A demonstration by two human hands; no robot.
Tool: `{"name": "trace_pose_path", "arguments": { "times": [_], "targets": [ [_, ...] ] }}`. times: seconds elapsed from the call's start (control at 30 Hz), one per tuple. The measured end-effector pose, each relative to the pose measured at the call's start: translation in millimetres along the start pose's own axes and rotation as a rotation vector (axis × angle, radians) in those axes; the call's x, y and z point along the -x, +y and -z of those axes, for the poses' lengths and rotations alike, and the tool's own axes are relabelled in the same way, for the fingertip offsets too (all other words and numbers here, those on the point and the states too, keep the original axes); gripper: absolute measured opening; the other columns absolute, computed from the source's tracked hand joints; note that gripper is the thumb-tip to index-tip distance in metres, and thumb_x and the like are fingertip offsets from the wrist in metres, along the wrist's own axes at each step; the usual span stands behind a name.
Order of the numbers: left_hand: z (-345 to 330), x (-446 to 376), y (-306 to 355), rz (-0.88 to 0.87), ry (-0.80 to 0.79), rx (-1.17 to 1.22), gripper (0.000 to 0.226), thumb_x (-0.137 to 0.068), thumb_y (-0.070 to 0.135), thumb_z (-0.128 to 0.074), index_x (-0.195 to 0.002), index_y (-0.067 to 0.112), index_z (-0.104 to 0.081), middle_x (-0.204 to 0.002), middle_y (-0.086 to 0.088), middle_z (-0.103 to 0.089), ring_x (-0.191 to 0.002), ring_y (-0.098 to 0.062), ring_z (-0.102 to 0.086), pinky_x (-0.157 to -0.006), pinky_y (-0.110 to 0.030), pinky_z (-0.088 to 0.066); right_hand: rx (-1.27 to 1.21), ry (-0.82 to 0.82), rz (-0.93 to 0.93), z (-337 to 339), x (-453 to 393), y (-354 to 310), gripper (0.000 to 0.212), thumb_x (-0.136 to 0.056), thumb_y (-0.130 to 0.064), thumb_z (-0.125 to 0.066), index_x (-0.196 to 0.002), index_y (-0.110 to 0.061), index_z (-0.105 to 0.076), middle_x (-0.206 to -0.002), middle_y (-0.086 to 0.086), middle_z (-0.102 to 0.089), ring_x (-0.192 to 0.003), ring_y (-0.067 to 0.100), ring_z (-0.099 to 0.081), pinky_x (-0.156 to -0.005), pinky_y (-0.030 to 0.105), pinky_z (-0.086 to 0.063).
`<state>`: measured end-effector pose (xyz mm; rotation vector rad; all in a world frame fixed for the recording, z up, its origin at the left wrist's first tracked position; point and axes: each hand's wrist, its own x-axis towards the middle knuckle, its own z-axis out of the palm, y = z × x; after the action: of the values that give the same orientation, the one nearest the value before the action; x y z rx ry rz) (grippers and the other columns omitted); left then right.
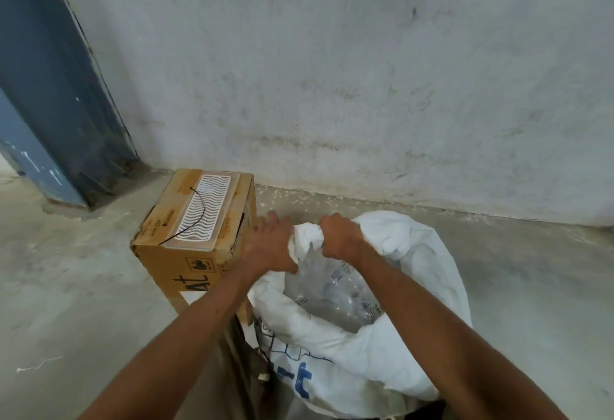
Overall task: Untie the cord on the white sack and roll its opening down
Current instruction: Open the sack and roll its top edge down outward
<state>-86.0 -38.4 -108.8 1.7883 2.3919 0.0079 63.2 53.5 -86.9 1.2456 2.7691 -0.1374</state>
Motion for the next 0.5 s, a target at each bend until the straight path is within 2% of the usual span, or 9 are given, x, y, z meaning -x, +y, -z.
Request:
{"name": "trace_pose_path", "arguments": {
  "times": [0.07, 0.13, 0.23, 0.3, 0.33, 0.37, 0.43, 0.47, 0.5],
  "targets": [
    [-13.5, 1.8, 14.2, -0.054, 0.135, -0.149, 0.092, -0.06, 0.051, -0.079, -0.136, 0.018, -0.04, -0.129, -0.01, -0.048, -0.117, -0.031, -0.049, -0.099, -0.043, -0.045, -0.053, -0.154, -0.014, 9.5, -8.7, -2.9, 0.053, -0.074, -0.02, -0.083, -0.121, -0.008, -0.061, -0.117, 0.011, -0.065, -0.104, 0.027, -0.066, -0.071, 0.03, -0.049],
    [-25.3, 1.1, 28.6, -0.05, 0.173, -0.117, 0.084, -0.065, 0.049, -0.077, -0.134, 0.018, -0.041, -0.127, -0.009, -0.051, -0.115, -0.03, -0.051, -0.096, -0.043, -0.043, -0.077, -0.301, -0.015, 16.9, -15.5, -3.9, 0.069, -0.065, -0.023, -0.092, -0.124, -0.004, -0.06, -0.119, 0.012, -0.064, -0.105, 0.027, -0.063, -0.074, 0.031, -0.05],
    [-31.9, -4.4, 35.7, -0.034, 0.204, -0.083, 0.064, -0.073, 0.047, -0.068, -0.127, 0.021, -0.048, -0.121, -0.004, -0.06, -0.108, -0.028, -0.058, -0.089, -0.041, -0.044, -0.102, -0.365, -0.028, 15.5, -18.2, 2.5, 0.07, -0.061, -0.024, -0.094, -0.121, -0.006, -0.061, -0.115, 0.009, -0.066, -0.094, 0.024, -0.061, -0.075, 0.032, -0.052],
    [-29.9, -12.9, 35.5, -0.06, 0.189, -0.039, 0.047, -0.076, 0.042, -0.061, -0.119, 0.022, -0.057, -0.114, 0.0, -0.066, -0.103, -0.026, -0.063, -0.086, -0.037, -0.046, -0.079, -0.288, 0.005, 7.6, -11.5, 10.1, 0.06, -0.062, -0.024, -0.091, -0.114, -0.013, -0.063, -0.109, 0.003, -0.067, -0.093, 0.022, -0.061, -0.077, 0.033, -0.054],
    [-26.9, -17.3, 35.2, -0.079, 0.166, -0.012, 0.04, -0.078, 0.041, -0.059, -0.114, 0.023, -0.061, -0.111, 0.001, -0.069, -0.1, -0.026, -0.065, -0.084, -0.035, -0.047, -0.011, -0.199, 0.047, 1.1, -7.3, 16.4, 0.057, -0.063, -0.025, -0.089, -0.113, -0.016, -0.063, -0.111, 0.001, -0.065, -0.1, 0.023, -0.061, -0.082, 0.035, -0.053],
    [-23.4, -21.8, 33.3, -0.093, 0.136, 0.02, 0.035, -0.08, 0.04, -0.058, -0.11, 0.023, -0.065, -0.108, 0.0, -0.071, -0.098, -0.026, -0.067, -0.082, -0.033, -0.049, 0.086, -0.096, 0.109, -8.2, -2.1, 22.7, 0.063, -0.064, -0.025, -0.086, -0.12, -0.018, -0.06, -0.122, 0.003, -0.06, -0.115, 0.028, -0.056, -0.093, 0.039, -0.049],
    [-18.0, -28.3, 26.1, -0.087, 0.065, 0.116, 0.028, -0.082, 0.039, -0.058, -0.103, 0.021, -0.066, -0.103, -0.002, -0.072, -0.096, -0.027, -0.067, -0.081, -0.034, -0.051, 0.268, 0.082, 0.196, -27.3, 9.6, 35.2, 0.095, -0.061, -0.029, -0.087, -0.144, -0.017, -0.043, -0.149, 0.01, -0.039, -0.143, 0.038, -0.03, -0.119, 0.053, -0.024],
    [-15.7, -29.9, 22.5, -0.077, 0.02, 0.171, 0.024, -0.082, 0.038, -0.059, -0.098, 0.02, -0.065, -0.099, -0.002, -0.071, -0.095, -0.028, -0.067, -0.079, -0.034, -0.051, 0.296, 0.145, 0.178, -31.1, 14.7, 41.5, 0.107, -0.06, -0.032, -0.089, -0.151, -0.016, -0.034, -0.155, 0.013, -0.033, -0.148, 0.04, -0.021, -0.123, 0.056, -0.011],
    [-14.0, -31.1, 19.5, -0.073, -0.025, 0.225, 0.019, -0.082, 0.036, -0.06, -0.093, 0.021, -0.063, -0.094, -0.002, -0.069, -0.093, -0.027, -0.067, -0.075, -0.033, -0.05, 0.285, 0.182, 0.138, -34.1, 17.2, 48.6, 0.111, -0.061, -0.034, -0.09, -0.153, -0.015, -0.031, -0.156, 0.015, -0.033, -0.151, 0.04, -0.016, -0.124, 0.058, -0.005]
  ]
}}
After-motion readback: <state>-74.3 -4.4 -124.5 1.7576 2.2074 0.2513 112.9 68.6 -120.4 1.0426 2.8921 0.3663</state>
